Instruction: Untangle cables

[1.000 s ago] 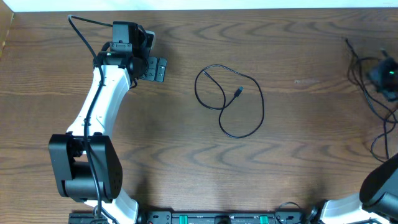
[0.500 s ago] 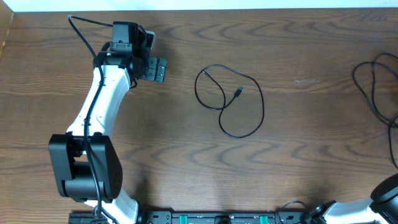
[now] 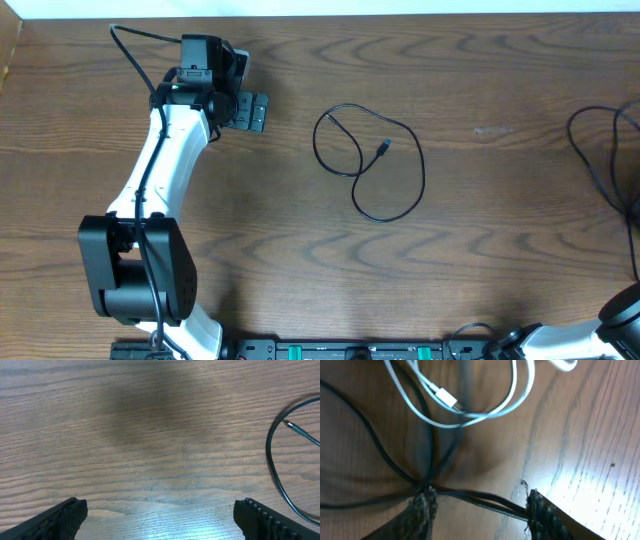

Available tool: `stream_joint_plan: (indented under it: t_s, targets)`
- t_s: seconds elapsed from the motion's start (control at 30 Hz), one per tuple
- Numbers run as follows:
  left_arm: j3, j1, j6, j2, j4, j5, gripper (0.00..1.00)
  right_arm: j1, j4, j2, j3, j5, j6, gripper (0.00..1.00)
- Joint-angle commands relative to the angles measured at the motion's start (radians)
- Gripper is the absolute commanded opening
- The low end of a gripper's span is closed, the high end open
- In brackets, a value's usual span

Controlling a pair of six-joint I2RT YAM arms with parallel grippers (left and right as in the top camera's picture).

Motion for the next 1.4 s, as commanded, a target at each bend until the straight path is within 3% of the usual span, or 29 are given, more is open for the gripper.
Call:
stream_joint_plan:
  t_s: [0.0, 0.2, 0.43, 0.7, 0.83, 0.93, 1.03, 1.2, 1.37]
  targets:
    - [-0.009, -0.001, -0.005, 0.000, -0.003, -0.008, 0.98, -0.005, 0.009, -0.011, -0.003, -0.058, 0.003, 0.64]
    - [-0.009, -0.001, -0.005, 0.000, -0.003, -0.009, 0.98, -0.004, -0.019, -0.011, -0.003, -0.106, 0.002, 0.70]
    - [-0.009, -0.001, -0.005, 0.000, -0.003, -0.009, 0.98, 0.043, -0.069, -0.011, -0.006, -0.132, -0.009, 0.70]
    - [-0.009, -0.001, -0.005, 0.000, -0.003, -0.008, 0.98, 0.166, 0.060, -0.005, -0.057, -0.090, -0.017, 0.69]
    - [-0.009, -0.001, -0.005, 0.000, -0.003, -0.008, 0.98, 0.178, 0.172, -0.005, -0.112, -0.095, -0.169, 0.73]
    - [-0.009, -0.001, -0.005, 0.000, -0.003, -0.008, 0.98, 0.179, 0.223, -0.005, -0.151, -0.139, -0.393, 0.77]
    - [-0.009, -0.001, -0.005, 0.000, -0.003, -0.008, 0.98, 0.179, 0.261, -0.004, -0.188, -0.183, -0.528, 0.77]
    - [-0.009, -0.001, -0.005, 0.000, -0.003, -0.008, 0.98, 0.177, 0.325, -0.004, -0.190, -0.379, -0.675, 0.71]
    - [-0.009, -0.001, -0.005, 0.000, -0.003, -0.008, 0.98, 0.180, 0.349, -0.008, -0.185, -0.437, -0.679, 0.75]
